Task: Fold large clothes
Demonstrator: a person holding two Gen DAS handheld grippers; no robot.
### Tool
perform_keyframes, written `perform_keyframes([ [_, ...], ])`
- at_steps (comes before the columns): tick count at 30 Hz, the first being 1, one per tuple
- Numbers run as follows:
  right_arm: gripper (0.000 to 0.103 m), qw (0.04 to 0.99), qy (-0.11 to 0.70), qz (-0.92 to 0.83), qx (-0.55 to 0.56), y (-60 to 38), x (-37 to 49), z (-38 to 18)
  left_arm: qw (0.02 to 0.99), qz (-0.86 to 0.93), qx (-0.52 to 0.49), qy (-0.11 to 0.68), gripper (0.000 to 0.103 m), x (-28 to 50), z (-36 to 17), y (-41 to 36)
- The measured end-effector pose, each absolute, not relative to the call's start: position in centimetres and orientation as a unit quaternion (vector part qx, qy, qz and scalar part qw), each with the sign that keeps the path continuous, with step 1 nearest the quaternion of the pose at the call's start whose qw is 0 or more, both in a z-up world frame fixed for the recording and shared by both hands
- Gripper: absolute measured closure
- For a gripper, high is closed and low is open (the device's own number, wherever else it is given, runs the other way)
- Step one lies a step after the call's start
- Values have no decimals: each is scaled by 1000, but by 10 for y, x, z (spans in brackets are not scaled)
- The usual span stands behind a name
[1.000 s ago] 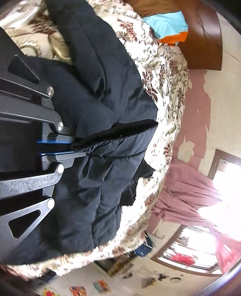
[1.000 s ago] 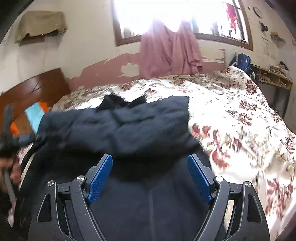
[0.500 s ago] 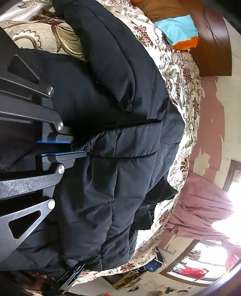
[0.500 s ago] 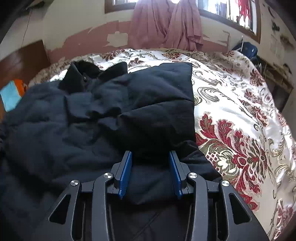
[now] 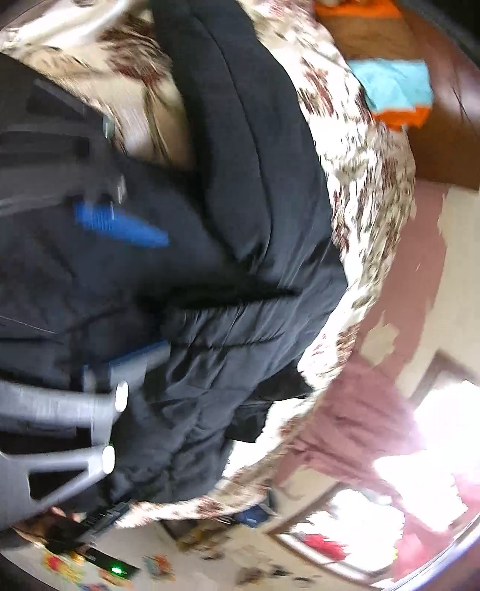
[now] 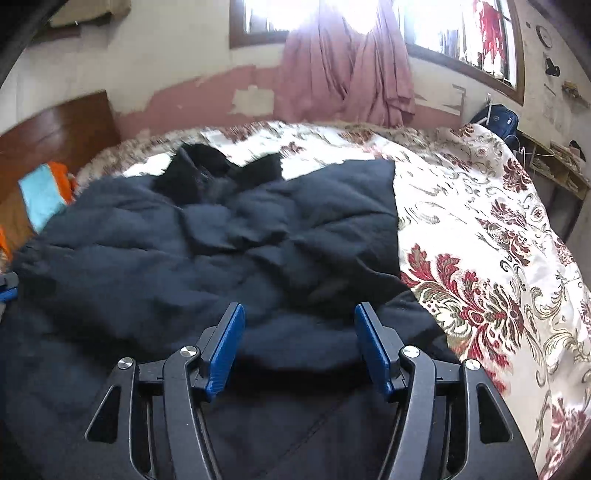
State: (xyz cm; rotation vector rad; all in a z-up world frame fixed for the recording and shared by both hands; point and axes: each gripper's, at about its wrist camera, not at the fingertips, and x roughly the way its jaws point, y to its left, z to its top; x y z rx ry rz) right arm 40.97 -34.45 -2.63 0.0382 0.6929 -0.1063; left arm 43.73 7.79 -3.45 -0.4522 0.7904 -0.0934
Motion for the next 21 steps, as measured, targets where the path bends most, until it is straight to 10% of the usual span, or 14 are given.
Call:
perform_keyframes([
  [11, 8, 945, 318, 71, 0, -218, 390, 13, 828, 60, -423, 364, 7, 364, -77, 234],
  [21, 5, 944, 309, 110, -37, -102, 395, 7, 763, 93, -546, 333, 3, 336, -130, 339],
])
